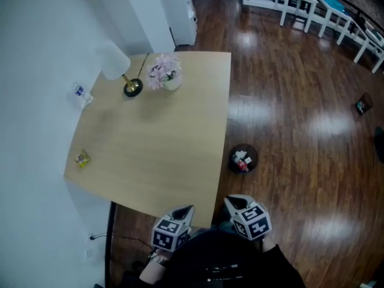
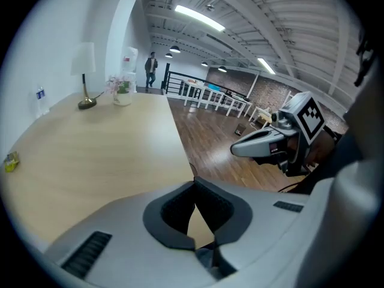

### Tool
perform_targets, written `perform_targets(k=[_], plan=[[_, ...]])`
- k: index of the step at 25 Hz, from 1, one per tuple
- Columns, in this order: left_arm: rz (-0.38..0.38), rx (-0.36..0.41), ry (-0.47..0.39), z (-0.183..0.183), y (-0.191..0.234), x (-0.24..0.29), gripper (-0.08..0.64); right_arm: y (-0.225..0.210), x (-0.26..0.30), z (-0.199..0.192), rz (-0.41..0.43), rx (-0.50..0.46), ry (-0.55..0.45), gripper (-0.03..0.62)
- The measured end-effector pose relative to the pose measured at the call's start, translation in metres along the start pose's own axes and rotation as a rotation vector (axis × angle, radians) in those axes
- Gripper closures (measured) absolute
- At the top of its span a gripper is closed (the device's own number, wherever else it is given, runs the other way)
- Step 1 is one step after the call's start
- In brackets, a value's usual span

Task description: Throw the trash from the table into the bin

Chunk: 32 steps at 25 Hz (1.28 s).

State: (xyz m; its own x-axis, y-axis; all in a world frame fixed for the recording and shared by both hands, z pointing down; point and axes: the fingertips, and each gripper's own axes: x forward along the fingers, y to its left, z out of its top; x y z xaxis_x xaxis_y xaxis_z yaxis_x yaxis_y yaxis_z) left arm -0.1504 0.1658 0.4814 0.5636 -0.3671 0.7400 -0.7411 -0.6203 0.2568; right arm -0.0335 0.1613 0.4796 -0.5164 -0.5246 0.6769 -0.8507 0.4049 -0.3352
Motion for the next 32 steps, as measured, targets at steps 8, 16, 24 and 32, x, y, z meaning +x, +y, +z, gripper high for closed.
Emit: perform_targets(k=[8,16,24,32], plan=[[0.086,-0.091,0.051,-0.010,0.028,-0.027,0.560,0.025,0.031,0.003,0.124,0.047,0.001,0.584],[0.049,-0.115,0.028,-0.024,0.099,-0.044,0.560,0.064,0.071,0.027,0.111,0.034,-0.001,0.584],[0.100,-0.115,-0.048,-0.051,0.278,-0.120,0.560,0.169,0.174,0.090,0.088,0.043,-0.020,0.584],[0.184,-0.165,-0.059,-0.086,0.429,-0.183,0.560,0.281,0.258,0.124,0.139,-0.098,0.059,0.584]])
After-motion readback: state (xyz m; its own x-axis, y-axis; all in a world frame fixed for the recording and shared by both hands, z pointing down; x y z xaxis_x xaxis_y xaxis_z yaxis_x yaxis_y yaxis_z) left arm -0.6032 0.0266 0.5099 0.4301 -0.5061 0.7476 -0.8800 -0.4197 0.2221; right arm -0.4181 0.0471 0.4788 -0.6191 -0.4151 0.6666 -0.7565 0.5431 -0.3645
